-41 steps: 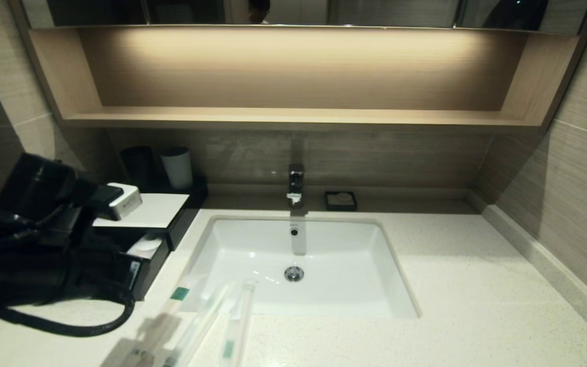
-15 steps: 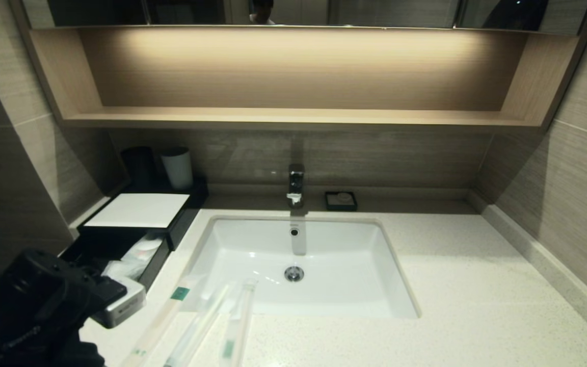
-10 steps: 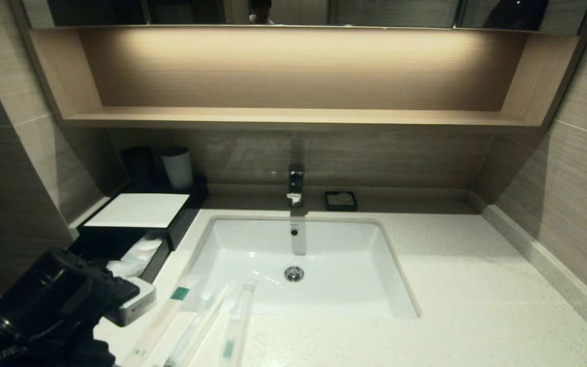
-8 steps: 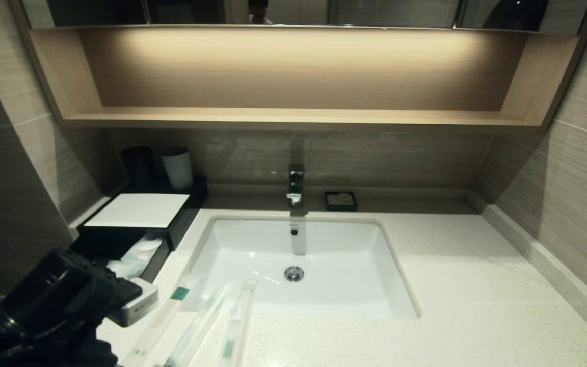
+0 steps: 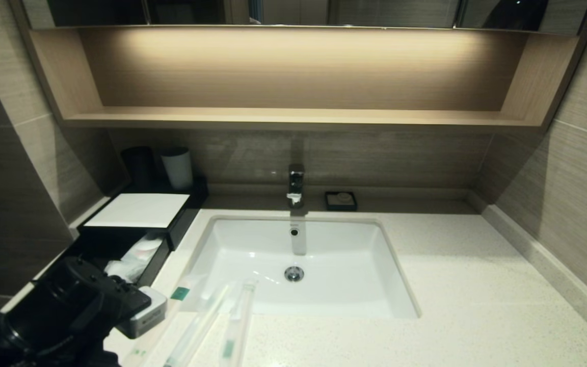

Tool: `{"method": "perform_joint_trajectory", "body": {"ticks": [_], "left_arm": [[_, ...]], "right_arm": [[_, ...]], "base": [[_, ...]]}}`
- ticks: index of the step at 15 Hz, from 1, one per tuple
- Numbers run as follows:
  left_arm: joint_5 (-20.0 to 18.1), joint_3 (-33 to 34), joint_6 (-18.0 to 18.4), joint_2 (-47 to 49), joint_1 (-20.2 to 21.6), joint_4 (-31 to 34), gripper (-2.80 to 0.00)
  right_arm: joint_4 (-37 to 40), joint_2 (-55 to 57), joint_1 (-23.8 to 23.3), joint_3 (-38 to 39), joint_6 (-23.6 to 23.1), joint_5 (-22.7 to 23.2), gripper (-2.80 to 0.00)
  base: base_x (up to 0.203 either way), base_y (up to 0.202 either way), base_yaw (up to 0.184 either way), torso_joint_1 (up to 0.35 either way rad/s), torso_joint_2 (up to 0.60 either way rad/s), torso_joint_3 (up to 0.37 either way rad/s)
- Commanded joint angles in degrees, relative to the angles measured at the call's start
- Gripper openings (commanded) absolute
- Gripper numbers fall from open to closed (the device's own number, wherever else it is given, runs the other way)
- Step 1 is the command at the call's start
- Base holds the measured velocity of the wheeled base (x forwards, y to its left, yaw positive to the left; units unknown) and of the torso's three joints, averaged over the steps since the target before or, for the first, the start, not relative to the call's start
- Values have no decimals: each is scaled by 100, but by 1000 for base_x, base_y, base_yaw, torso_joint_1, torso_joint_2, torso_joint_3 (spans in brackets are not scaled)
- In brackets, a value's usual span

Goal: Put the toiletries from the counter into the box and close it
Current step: Pick up the bathroom toiletry

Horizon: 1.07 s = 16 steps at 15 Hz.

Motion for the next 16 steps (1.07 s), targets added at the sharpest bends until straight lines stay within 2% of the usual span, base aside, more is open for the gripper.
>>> {"method": "perform_joint_trajectory", "body": {"ticks": [1,8,12,14,16], "left_arm": [[6,-41,-24,-9,-95,15,0],[67,-238,-19,150,-83,153,0],[31,-943,-47,177,-77,614,0],[31,-1405,-250,492,-73,843,0],[32,-1757,-626,917,-77,995,0]], "right_arm": [[-5,-4,1,9,-1,-1,-280],[-1,0,1,1,-1,-1,-280],[-2,0,1,0,-1,-1,-280],[-2,0,1,8,-1,-1,-280],[-5,0,1,9,-1,-1,-280]], "base": [[0,0,0,0,0,0],[0,0,0,0,0,0],[0,0,0,0,0,0],[0,0,0,0,0,0],[0,0,0,0,0,0]]}}
